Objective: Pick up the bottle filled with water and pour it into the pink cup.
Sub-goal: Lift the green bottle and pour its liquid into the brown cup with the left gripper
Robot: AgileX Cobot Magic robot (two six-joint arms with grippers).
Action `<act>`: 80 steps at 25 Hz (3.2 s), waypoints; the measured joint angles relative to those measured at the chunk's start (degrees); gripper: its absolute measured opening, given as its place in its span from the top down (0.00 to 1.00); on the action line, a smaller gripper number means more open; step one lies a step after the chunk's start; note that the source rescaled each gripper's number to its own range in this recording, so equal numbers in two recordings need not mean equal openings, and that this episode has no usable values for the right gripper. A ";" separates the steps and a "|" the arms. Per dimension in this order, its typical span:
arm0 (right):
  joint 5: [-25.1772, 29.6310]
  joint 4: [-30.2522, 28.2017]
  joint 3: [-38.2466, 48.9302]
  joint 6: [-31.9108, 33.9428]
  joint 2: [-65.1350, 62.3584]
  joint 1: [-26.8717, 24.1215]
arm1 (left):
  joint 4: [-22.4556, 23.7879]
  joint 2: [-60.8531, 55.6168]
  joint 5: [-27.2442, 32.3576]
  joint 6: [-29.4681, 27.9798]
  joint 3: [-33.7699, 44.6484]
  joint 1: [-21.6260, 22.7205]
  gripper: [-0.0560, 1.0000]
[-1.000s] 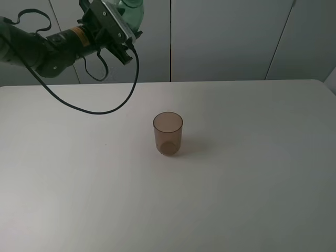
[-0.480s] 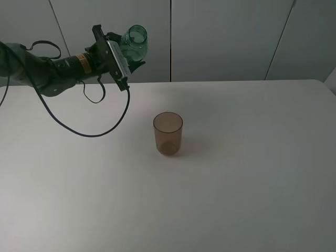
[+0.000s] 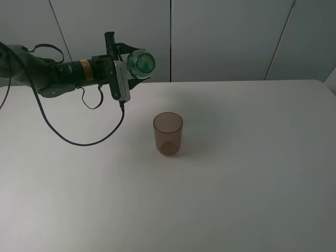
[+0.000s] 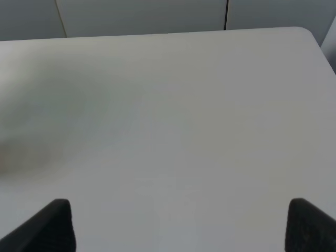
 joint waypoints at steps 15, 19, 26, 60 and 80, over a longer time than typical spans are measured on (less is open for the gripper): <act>0.00 0.00 0.00 0.00 0.00 0.00 | 3.54 5.34 -2.37 4.74 -4.65 -2.14 0.95; 0.00 0.00 0.00 0.00 0.00 0.00 | 4.61 5.34 -2.30 7.97 -4.65 -2.44 0.95; 0.00 0.00 0.00 0.00 0.00 0.00 | 4.71 5.34 -1.78 13.52 -4.65 -3.63 0.95; 0.00 0.00 0.00 0.00 0.00 0.00 | -3.04 5.34 -0.71 32.74 -4.65 -5.27 0.95; 0.00 0.00 0.00 0.00 0.00 0.00 | -5.03 5.34 -0.10 36.62 -4.65 -5.27 0.95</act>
